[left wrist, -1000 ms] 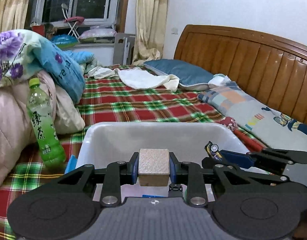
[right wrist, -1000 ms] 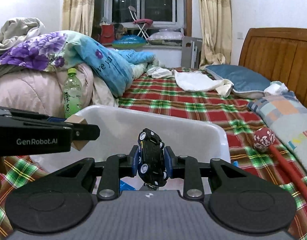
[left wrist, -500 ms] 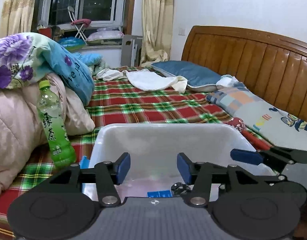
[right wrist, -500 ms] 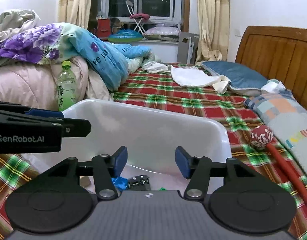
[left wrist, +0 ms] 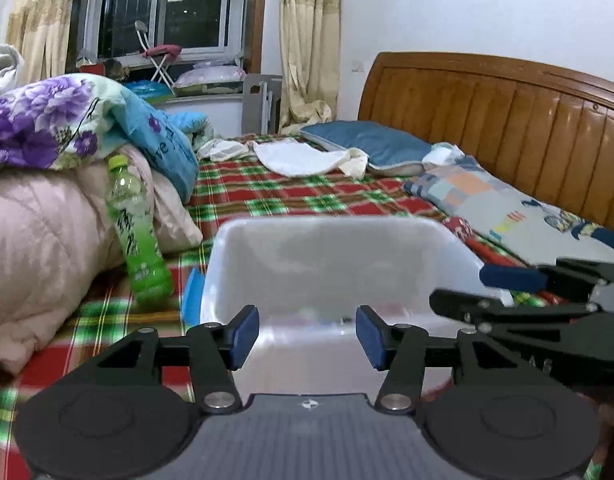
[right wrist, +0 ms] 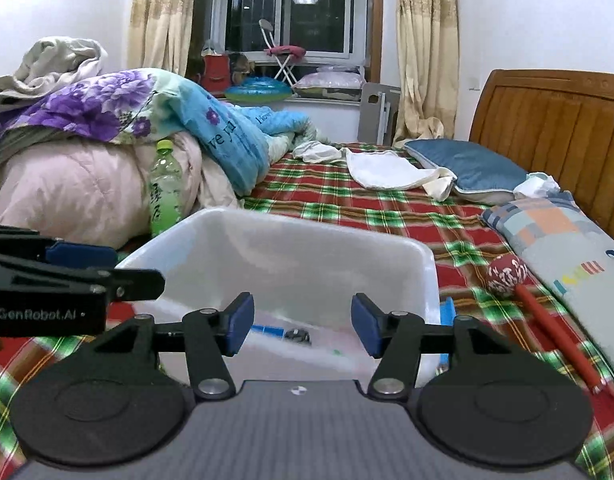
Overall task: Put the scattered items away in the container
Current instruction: 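Move both grippers back down to the remaining toys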
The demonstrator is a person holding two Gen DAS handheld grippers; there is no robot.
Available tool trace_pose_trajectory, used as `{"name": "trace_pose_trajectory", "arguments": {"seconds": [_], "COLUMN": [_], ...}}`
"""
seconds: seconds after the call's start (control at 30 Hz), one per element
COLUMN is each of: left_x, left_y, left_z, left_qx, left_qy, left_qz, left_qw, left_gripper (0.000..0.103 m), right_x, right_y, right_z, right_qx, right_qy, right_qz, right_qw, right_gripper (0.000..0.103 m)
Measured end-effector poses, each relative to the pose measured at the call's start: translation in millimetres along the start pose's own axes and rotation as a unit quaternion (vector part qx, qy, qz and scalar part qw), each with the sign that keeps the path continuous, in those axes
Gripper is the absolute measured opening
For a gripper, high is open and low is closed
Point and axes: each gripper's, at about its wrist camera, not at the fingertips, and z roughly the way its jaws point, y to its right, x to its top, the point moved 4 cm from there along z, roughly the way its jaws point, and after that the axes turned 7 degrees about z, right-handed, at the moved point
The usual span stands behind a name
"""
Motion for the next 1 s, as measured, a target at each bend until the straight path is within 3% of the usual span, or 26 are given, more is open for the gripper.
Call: {"name": "trace_pose_trajectory", "arguments": {"seconds": [0.3, 0.47, 0.63, 0.77, 1.0], "left_x": [-52.1, -81.7, -112.3, -133.4, -137.3], "left_y": [3.2, 1.7, 6.3, 8.6, -3.0], "left_z": [-34.5, -38.3, -34.0, -25.7, -6.8], "left_qx": [0.0, 0.002, -0.002, 0.007, -0.006], "left_qy": [-0.02, -0.042, -0.067, -0.089, -0.098], "left_qz": [-0.011, -0.02, -0.017, 0.005, 0.058], "left_qw": [0.9997, 0.9989, 0.9976, 0.996, 0.9935], "left_gripper": [0.059, 0.059, 0.059, 0.059, 0.059], "right_x": [-34.4, -56.0, -90.3, -109.4, -136.1], "right_y": [-1.9, -0.6, -12.3, -17.7, -26.0], "right_z": [-28.2, -42.6, -49.5, -40.5, -29.4], "right_qx": [0.019, 0.005, 0.005, 0.011, 0.04], "right_qy": [-0.03, -0.001, -0.001, -0.043, -0.091], "right_qz": [0.03, 0.029, -0.049, -0.06, -0.067], "right_qw": [0.999, 1.0, 0.999, 0.997, 0.993], "right_gripper": [0.09, 0.103, 0.101, 0.078, 0.071]}}
